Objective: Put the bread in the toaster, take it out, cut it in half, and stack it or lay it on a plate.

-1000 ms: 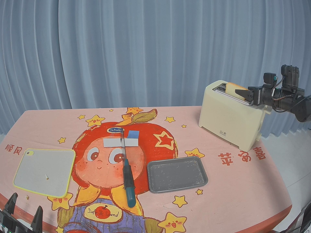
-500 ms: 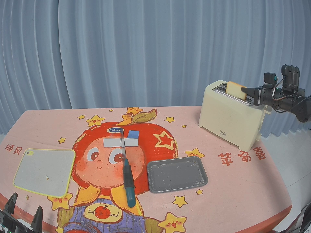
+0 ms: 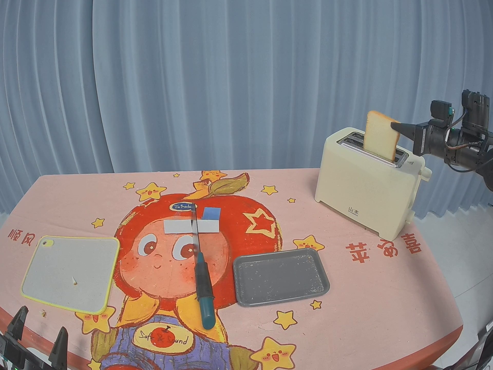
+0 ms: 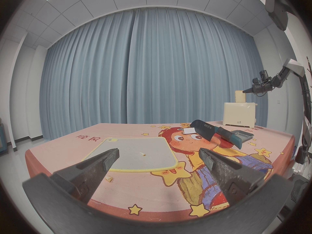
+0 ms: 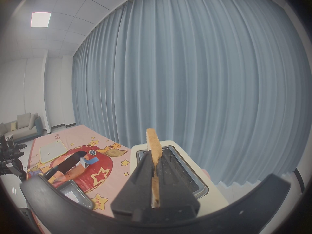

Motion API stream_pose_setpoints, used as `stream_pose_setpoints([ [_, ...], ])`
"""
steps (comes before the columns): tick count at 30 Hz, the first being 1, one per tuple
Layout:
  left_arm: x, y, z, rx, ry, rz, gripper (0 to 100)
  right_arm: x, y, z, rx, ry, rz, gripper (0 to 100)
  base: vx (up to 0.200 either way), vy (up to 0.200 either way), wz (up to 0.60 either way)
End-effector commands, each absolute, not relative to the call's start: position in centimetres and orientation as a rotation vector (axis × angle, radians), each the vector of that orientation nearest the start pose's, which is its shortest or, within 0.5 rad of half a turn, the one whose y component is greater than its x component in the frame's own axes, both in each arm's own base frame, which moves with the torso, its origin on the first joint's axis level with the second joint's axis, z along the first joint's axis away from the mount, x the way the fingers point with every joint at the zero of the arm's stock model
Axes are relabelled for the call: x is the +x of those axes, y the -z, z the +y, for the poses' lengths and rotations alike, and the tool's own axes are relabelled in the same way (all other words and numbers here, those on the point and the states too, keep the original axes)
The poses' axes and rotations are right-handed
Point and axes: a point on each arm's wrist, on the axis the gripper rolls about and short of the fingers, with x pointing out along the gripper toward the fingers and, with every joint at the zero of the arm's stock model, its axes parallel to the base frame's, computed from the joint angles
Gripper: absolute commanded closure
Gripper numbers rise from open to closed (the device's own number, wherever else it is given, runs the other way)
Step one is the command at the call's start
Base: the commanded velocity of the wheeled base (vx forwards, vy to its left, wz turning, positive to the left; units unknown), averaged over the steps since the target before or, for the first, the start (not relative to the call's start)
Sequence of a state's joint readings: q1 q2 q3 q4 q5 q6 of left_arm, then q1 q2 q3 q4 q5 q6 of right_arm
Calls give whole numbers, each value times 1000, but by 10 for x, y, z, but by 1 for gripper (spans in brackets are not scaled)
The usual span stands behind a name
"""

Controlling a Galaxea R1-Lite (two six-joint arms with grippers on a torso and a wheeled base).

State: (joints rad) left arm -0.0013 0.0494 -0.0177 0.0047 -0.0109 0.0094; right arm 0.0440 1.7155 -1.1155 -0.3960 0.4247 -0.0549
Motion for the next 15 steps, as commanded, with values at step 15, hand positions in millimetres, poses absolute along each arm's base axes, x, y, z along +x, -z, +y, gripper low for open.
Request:
stream_pose_setpoints([
  [15,-19,-76,0,9,13,54,0,280,-278,22,-36,-473,68,100,0,0,0],
])
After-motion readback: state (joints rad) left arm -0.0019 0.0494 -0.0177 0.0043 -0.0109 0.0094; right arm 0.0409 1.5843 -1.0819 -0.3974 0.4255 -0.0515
